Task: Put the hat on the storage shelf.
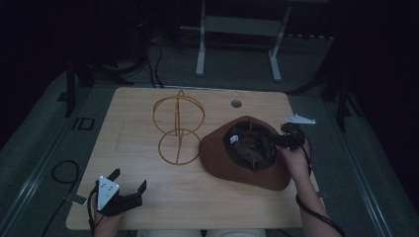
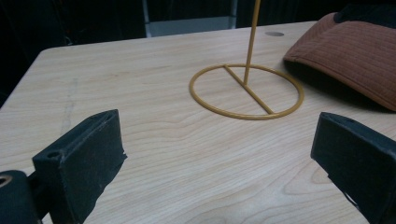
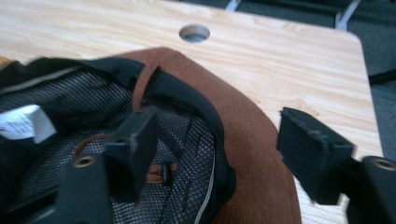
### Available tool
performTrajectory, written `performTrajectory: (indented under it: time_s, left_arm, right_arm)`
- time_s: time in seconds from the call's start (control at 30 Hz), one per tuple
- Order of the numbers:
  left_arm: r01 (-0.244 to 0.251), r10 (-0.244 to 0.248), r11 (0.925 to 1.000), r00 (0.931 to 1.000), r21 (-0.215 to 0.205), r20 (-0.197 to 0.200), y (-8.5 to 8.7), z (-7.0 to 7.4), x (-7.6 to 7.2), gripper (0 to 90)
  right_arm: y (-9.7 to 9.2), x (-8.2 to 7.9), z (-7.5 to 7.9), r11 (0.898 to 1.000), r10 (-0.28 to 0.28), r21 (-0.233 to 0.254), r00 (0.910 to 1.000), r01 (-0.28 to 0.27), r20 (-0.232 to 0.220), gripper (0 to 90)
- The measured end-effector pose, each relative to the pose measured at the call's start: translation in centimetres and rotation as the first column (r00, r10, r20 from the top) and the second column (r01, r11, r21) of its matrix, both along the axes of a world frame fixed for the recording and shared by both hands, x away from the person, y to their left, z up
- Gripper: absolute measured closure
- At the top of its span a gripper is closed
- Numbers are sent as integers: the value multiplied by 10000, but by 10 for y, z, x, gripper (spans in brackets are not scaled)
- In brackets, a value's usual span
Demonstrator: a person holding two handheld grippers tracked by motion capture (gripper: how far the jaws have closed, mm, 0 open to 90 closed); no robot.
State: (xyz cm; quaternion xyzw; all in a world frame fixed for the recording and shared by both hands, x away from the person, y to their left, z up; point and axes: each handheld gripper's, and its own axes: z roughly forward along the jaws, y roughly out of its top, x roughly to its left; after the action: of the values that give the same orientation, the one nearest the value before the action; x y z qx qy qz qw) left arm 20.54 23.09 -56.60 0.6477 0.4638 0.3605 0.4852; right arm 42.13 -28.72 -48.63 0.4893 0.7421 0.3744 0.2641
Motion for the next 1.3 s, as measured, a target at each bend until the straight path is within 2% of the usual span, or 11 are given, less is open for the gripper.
performTrajectory:
  time_s: [0.17, 0.33, 0.4, 0.47, 0.63, 0.87, 0.93, 1.1, 1.17, 1.2, 1.3]
  left_arm:
    - [-5, 5, 10000, 10000, -31, 4, -1, 1, -1, 30]
    - [-211, 210, 9997, 9998, 132, 31, -1, -2, 0, 30]
    - [-187, 188, 9998, 9998, 96, -26, -1, -2, 1, 30]
    - [-200, 200, 9997, 9998, 140, -36, -1, -2, 1, 30]
    - [-342, 341, 9994, 9994, 104, 28, -1, -1, 0, 31]
    - [-292, 291, 9996, 9995, -49, -121, 1, -1, 0, 31]
    - [-297, 296, 9996, 9995, -31, -126, 0, -1, 0, 30]
    - [-322, 324, 9994, 9994, 157, -125, -2, -1, 0, 30]
    - [-292, 292, 9996, 9995, -8, -91, -1, 0, -1, 30]
    - [-376, 376, 9993, 9993, -71, -73, 1, 1, 0, 30]
    - [-435, 434, 9990, 9990, -106, -79, 2, 1, 0, 30]
  right_arm:
    - [3, 12, -11, 9994, 40, -334, 9990, -55, -436, 378]
    - [7, 19, -19, 9992, 10, -391, 9968, -41, -800, 378]
    - [13, 23, -26, 9977, 28, -675, 9917, -116, -1288, 357]
    - [15, 24, -28, 9966, -14, -820, 9904, -100, -1382, 353]
    - [19, 29, -43, 9892, -374, -1460, 9859, 133, -1633, 466]
    - [22, 28, -49, 9817, -1156, -1674, 9827, 908, -1450, 671]
    - [22, 25, -49, 9764, -1484, -1754, 9815, 1261, -1208, 801]
    - [20, 18, -46, 9743, -1815, -1484, 9809, 1697, -700, 837]
    - [19, 16, -44, 9747, -1879, -1343, 9804, 1787, -592, 838]
    - [15, 12, -36, 9789, -1881, -893, 9814, 1841, -389, 840]
    - [12, 7, -27, 9813, -1875, -469, 9821, 1864, -187, 842]
